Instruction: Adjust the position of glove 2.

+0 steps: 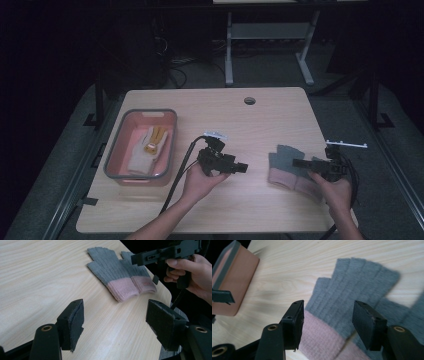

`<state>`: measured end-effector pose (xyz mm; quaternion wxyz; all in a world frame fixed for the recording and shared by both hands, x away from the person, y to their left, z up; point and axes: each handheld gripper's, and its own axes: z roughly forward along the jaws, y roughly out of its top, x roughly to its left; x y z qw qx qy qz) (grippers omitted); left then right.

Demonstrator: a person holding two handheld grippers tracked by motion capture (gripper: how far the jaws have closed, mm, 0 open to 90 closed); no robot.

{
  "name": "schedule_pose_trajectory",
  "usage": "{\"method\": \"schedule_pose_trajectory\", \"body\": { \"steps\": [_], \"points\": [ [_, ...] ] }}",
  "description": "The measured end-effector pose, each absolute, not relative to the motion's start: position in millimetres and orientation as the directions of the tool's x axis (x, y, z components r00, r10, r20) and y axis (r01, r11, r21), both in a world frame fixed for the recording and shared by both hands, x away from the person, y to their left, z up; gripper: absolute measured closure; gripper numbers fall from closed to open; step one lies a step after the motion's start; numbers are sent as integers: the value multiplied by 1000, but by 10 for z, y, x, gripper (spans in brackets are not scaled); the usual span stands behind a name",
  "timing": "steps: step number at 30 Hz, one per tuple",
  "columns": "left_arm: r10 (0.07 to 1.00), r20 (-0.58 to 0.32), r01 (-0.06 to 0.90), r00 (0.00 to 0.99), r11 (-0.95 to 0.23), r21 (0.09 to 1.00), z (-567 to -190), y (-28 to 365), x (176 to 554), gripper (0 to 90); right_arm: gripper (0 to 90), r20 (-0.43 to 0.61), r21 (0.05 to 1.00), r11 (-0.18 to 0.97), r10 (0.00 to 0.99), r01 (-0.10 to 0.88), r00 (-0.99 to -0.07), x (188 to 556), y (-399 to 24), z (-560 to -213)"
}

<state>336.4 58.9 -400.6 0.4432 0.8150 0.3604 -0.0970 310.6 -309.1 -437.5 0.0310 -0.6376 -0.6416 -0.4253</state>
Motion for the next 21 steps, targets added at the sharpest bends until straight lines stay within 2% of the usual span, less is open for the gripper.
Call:
{"method": "schedule_pose_trajectory", "body": {
  "steps": [15,21],
  "points": [
    [487,-472,663,735,-367,653,-4046,555,3328,301,419,382,544,-61,906,837,-182,2936,-3228,-4335],
    [483,-479,666,733,-366,650,-4085,552,3303,300,430,226,521,48,955,852,-192,2893,-3198,-4334]
  ]
}}
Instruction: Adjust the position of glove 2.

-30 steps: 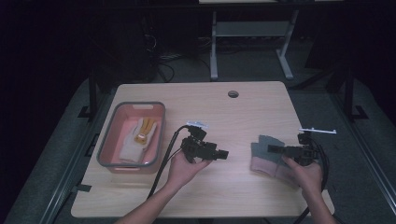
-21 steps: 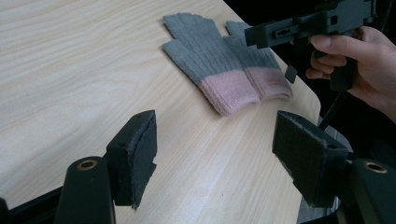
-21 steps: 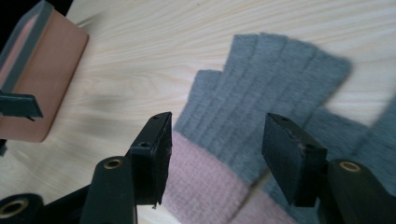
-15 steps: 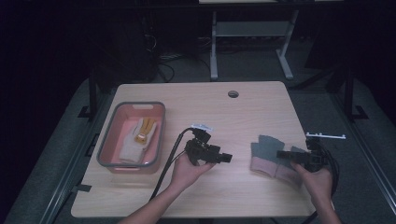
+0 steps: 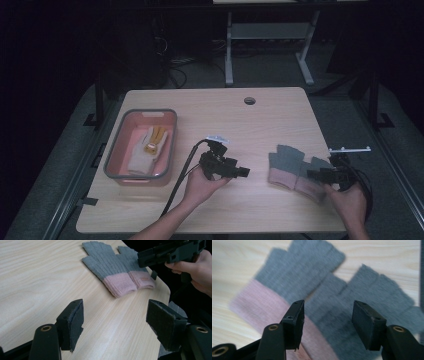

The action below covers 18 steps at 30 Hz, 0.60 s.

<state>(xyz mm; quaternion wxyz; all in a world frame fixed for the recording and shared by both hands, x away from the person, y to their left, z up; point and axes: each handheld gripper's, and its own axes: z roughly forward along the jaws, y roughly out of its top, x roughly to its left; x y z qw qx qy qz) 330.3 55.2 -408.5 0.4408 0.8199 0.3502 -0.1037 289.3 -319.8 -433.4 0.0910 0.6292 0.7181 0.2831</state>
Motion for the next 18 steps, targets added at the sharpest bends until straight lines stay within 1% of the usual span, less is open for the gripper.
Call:
{"method": "schedule_pose_trajectory", "body": {
  "steps": [5,6,8,14,16,18],
  "points": [
    [483,-480,667,732,-366,649,-4102,565,3299,300,435,153,503,100,967,859,-202,2890,-3156,-4389],
    [487,-468,659,737,-369,655,-4101,572,3296,301,438,144,498,106,969,860,-203,2892,-3151,-4404],
    [490,-474,664,732,-357,657,-4105,573,3291,302,460,117,488,124,972,864,-205,2902,-3145,-4443],
    [494,-472,666,730,-358,655,-4116,584,3289,302,530,82,491,140,975,860,-206,2902,-3133,-4496],
    [494,-473,666,729,-354,656,-4110,583,3282,302,562,51,492,159,976,856,-211,2903,-3100,-4501],
    [493,-472,664,731,-354,658,-4107,585,3280,302,574,43,490,165,976,856,-213,2903,-3097,-4501]
  ]
}}
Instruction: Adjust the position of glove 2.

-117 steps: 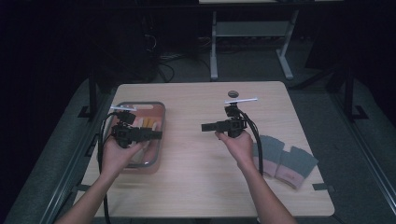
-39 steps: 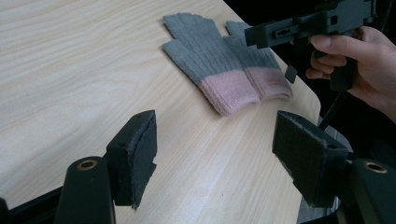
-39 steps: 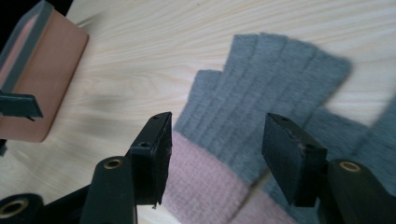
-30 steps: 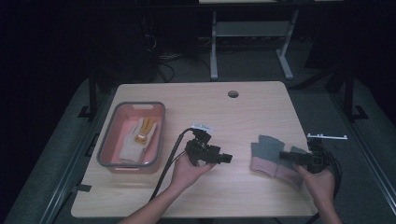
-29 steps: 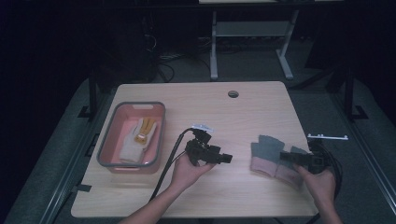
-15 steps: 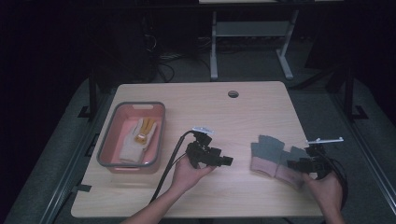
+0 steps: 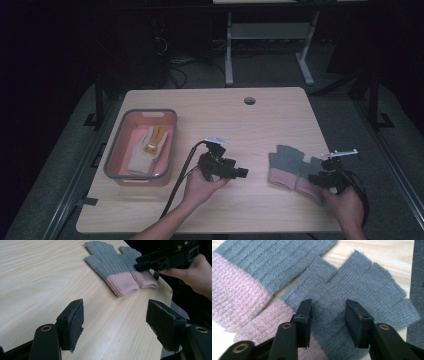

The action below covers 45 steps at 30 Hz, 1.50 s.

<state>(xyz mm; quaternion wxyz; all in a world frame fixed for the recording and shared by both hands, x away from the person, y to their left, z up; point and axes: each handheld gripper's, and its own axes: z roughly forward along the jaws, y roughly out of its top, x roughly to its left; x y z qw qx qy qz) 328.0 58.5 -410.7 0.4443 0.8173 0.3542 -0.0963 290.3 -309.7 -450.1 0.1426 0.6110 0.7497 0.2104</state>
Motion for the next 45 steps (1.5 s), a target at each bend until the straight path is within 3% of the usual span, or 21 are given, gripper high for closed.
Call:
{"method": "schedule_pose_trajectory", "body": {
  "steps": [10,15,23,34,45],
  "points": [
    [494,-476,668,728,-354,654,-4139,577,3277,303,799,56,499,151,977,853,-206,2902,-3136,-4504],
    [495,-480,673,724,-356,649,-4165,571,3278,302,843,73,505,130,979,853,-192,2893,-3155,-4497],
    [494,-479,671,725,-351,653,-4155,586,3284,302,856,102,520,99,979,848,-177,2872,-3179,-4389],
    [492,-478,668,728,-352,656,-4134,605,3275,302,855,108,561,134,967,817,-233,2950,-2956,-4048],
    [496,-478,671,725,-348,655,-4138,637,3281,302,853,123,565,177,948,806,-294,3141,-2608,-4074]
  ]
}}
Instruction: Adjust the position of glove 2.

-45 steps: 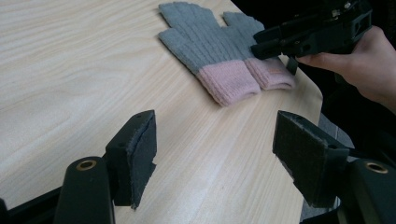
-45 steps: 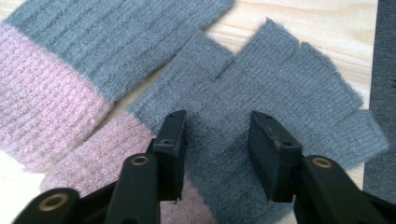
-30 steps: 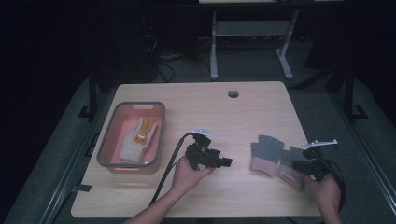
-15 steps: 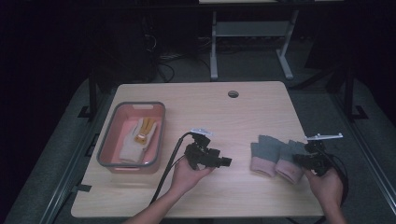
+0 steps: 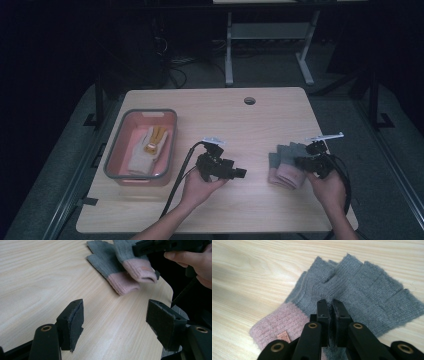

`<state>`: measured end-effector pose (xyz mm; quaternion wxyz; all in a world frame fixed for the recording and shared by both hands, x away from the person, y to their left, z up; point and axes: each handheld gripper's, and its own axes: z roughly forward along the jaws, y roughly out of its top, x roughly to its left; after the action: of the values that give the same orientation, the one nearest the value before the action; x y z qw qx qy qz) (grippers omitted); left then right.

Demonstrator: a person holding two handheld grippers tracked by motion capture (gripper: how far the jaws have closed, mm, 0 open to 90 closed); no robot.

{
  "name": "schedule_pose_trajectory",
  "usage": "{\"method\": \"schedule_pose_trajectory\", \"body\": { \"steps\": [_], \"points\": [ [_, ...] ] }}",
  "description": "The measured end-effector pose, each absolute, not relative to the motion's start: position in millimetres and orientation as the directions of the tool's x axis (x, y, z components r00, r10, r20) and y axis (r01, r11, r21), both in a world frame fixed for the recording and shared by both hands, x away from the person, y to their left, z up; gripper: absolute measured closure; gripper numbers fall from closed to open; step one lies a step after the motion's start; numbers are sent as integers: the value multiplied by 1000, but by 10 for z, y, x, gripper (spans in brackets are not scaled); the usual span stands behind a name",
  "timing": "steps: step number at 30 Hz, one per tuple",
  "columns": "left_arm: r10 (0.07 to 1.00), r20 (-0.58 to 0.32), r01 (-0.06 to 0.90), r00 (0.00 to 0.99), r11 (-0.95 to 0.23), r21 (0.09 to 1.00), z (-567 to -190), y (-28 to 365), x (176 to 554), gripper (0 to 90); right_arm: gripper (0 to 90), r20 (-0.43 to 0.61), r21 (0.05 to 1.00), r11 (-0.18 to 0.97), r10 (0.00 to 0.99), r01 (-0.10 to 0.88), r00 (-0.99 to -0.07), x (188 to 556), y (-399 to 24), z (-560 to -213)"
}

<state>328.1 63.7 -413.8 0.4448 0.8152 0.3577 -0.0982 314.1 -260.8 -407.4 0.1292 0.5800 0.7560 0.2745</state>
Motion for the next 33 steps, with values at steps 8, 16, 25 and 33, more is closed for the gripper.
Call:
{"method": "schedule_pose_trajectory", "body": {
  "steps": [8,16,25,33],
  "points": [
    [497,-474,669,726,-353,654,-4142,636,3281,302,850,109,552,212,940,806,-322,3246,-2443,-4108],
    [499,-480,675,721,-352,648,-4158,636,3285,302,842,120,529,235,931,816,-346,3325,-2391,-4195],
    [476,-511,686,715,-343,641,-4194,601,3288,297,768,150,514,229,925,827,-350,3361,-2415,-4310],
    [466,-525,692,713,-346,633,-4217,470,3289,300,689,176,526,206,923,825,-343,3347,-2452,-4310]
  ]
}}
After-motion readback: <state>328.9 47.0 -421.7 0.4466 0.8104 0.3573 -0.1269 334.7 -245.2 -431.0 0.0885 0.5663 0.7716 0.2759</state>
